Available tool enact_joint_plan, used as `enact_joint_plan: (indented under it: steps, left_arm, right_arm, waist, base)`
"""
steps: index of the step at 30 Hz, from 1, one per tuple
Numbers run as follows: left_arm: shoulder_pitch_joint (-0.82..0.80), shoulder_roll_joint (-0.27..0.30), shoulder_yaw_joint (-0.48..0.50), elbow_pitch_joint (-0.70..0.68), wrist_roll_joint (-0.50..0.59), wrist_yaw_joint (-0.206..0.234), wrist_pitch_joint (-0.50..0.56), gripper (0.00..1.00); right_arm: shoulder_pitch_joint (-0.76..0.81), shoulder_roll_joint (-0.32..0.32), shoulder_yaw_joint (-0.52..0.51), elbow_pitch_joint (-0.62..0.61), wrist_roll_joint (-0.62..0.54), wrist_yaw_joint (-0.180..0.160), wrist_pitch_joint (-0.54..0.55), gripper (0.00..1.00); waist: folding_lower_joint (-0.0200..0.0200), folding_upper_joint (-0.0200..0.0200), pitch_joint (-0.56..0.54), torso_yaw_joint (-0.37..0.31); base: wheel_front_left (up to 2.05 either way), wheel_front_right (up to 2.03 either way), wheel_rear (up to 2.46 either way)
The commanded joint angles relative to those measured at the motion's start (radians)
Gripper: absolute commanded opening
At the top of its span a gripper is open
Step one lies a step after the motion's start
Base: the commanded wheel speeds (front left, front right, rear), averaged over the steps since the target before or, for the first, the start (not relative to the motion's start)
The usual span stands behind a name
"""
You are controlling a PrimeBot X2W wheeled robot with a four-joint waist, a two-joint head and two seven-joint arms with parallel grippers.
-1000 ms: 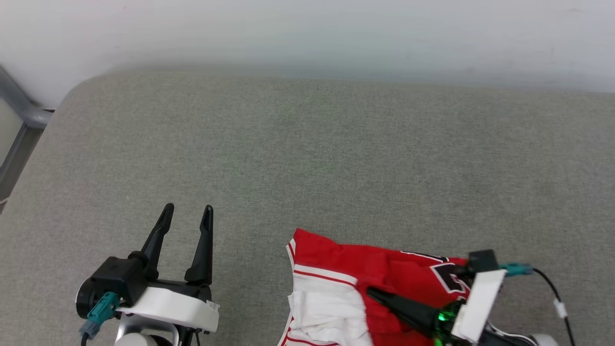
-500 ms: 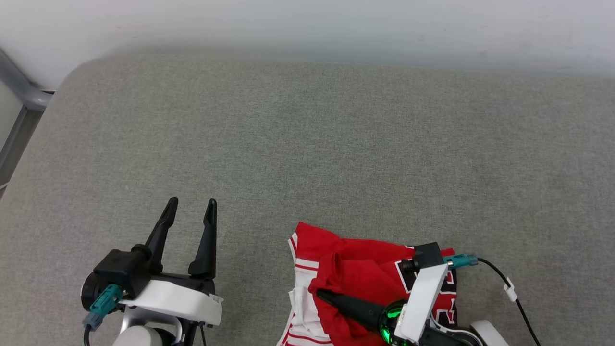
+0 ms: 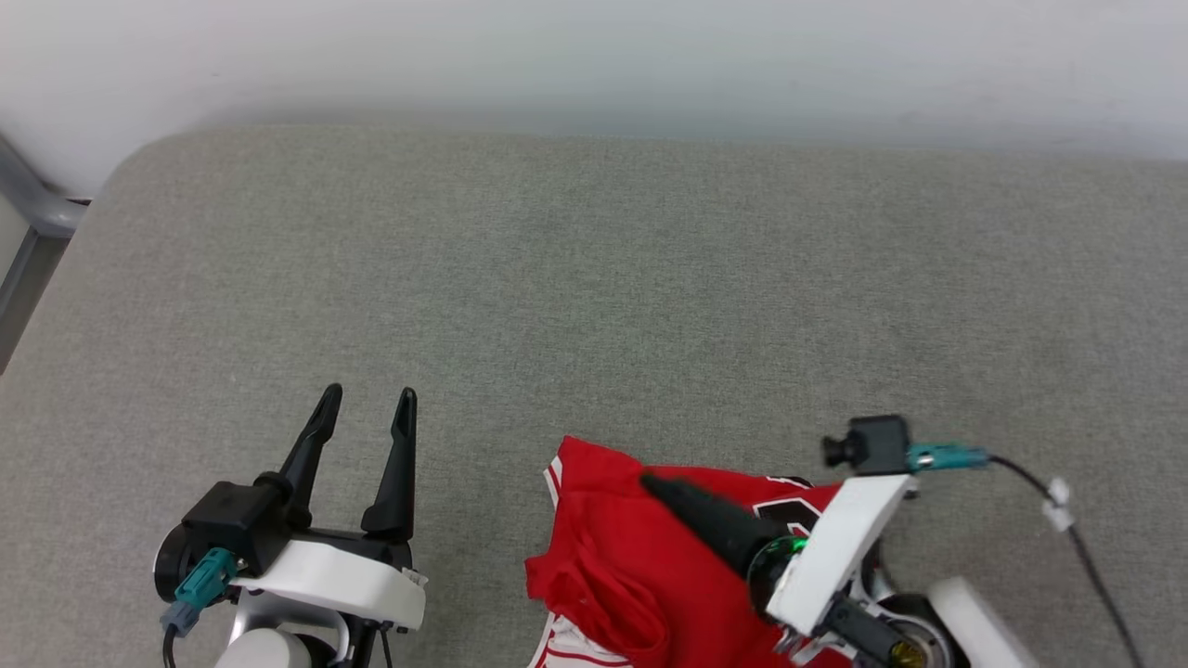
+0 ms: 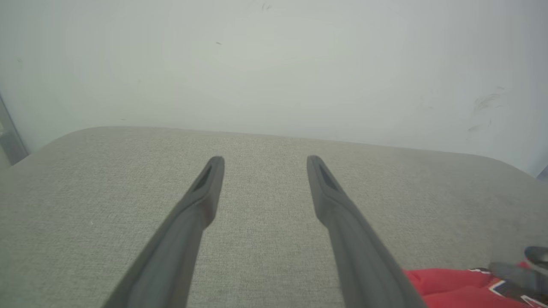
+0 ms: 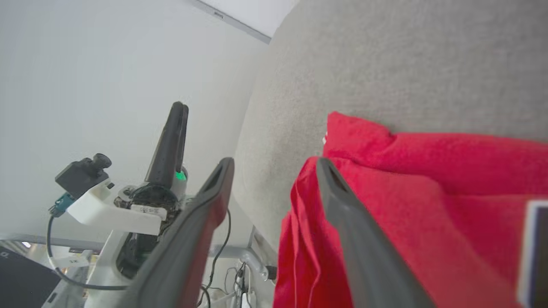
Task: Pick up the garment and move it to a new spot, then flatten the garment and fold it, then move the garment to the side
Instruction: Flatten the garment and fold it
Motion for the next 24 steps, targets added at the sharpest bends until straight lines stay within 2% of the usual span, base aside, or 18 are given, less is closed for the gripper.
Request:
enact_joint_plan:
  steps: [1, 5, 9, 10, 11, 13, 18, 24]
  left_arm:
    - [-0.003, 0.005, 0.004, -0.001, 0.003, 0.004, -0.006, 1.0]
    - [0.007, 0.004, 0.011, -0.004, 0.006, 0.014, -0.006, 1.0]
    - [0.018, 0.003, 0.017, -0.004, 0.006, 0.018, -0.006, 1.0]
    - [0.021, 0.003, 0.017, -0.002, 0.006, 0.019, -0.006, 1.0]
    - [0.025, 0.003, 0.021, 0.005, 0.007, 0.024, -0.006, 1.0]
    - [0.031, 0.0, 0.029, 0.009, 0.001, 0.028, -0.006, 1.0]
    - [0.048, -0.004, 0.059, 0.006, -0.008, 0.042, -0.006, 1.0]
    - [0.083, -0.011, 0.081, 0.015, 0.003, 0.05, -0.006, 1.0]
  right_arm:
    - [-0.018, -0.017, -0.004, -0.008, -0.037, 0.0, -0.029, 1.0]
    - [-0.012, -0.053, -0.061, -0.009, -0.222, 0.0, -0.172, 1.0]
    - [0.008, -0.06, -0.178, 0.013, -0.413, 0.0, -0.284, 1.0]
    - [0.016, -0.059, -0.211, 0.013, -0.457, 0.0, -0.304, 1.0]
    - [0.042, -0.056, -0.321, -0.003, -0.616, 0.0, -0.355, 1.0]
    - [0.061, -0.037, -0.389, -0.034, -0.713, 0.0, -0.382, 1.0]
    - [0.116, -0.007, -0.492, -0.133, -0.887, 0.0, -0.417, 1.0]
    - [0.193, 0.014, -0.502, -0.238, -1.011, 0.0, -0.423, 1.0]
  waist:
    - [-0.0001, 0.0, -0.003, -0.005]
    - [-0.0001, 0.0, -0.011, -0.021]
    - [-0.0001, 0.0, -0.017, -0.038]
    - [-0.0001, 0.0, -0.02, -0.043]
    - [-0.0001, 0.0, -0.029, -0.056]
    - [-0.0001, 0.0, -0.035, -0.066]
    - [-0.0001, 0.0, -0.051, -0.089]
    - [-0.0001, 0.0, -0.091, -0.105]
  base:
    - [0.0, 0.0, 0.0]
    - [0.0, 0.0, 0.0]
    - [0.0, 0.0, 0.0]
    - [0.0, 0.0, 0.0]
    - [0.0, 0.0, 0.0]
    - [0.0, 0.0, 0.0]
    - [0.0, 0.0, 0.0]
    - [0.0, 0.0, 0.0]
